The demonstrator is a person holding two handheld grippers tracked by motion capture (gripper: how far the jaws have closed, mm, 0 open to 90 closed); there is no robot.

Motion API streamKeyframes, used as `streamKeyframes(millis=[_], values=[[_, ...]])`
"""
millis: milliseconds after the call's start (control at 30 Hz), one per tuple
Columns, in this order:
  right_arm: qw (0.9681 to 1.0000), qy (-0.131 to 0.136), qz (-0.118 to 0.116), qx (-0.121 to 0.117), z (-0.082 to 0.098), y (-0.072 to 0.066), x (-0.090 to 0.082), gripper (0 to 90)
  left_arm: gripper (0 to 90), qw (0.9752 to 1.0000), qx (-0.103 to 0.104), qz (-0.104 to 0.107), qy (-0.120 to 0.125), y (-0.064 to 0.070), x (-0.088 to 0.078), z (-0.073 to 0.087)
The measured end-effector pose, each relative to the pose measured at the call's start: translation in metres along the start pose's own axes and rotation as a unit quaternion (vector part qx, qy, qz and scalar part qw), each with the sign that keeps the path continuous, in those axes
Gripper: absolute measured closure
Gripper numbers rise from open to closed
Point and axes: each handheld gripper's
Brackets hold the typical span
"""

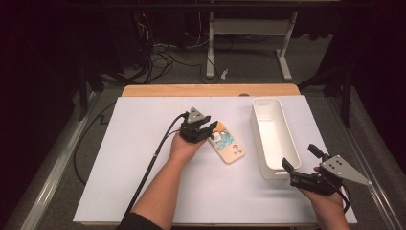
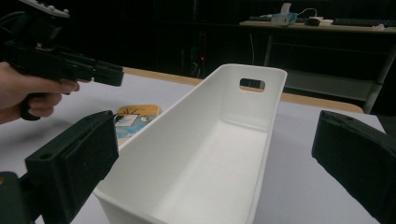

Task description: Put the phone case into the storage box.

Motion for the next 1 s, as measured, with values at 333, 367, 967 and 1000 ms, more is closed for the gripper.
streamKeyframes(millis=[333, 367, 967, 1000], values=[[0.9999, 0.002, -0.003, 0.014, 0.001, 0.001, 0.000, 1.2, 90.0, 0.9976, -0.003, -0.026, -0.063, 0.012, 0.055, -0.001], [0.9999, 0.002, -0.004, 0.015, 0.001, 0.001, 0.000, 1.2, 90.0, 0.9968, 0.007, -0.028, -0.075, 0.017, 0.064, -0.004], [0.9997, 0.008, -0.006, 0.020, -0.002, 0.001, -0.001, 1.3, 90.0, 0.9762, 0.083, -0.040, -0.197, 0.034, 0.092, -0.006], [0.9997, 0.008, -0.006, 0.020, -0.002, 0.001, -0.001, 1.3, 90.0, 0.9762, 0.083, -0.040, -0.197, 0.034, 0.092, -0.006]])
Point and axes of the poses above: each handheld gripper's, and its own axes: x roughly forward along the jaws, z roughly out of its underside, y roughly to its right, and after that the axes turned 8 degrees about y, right-handed
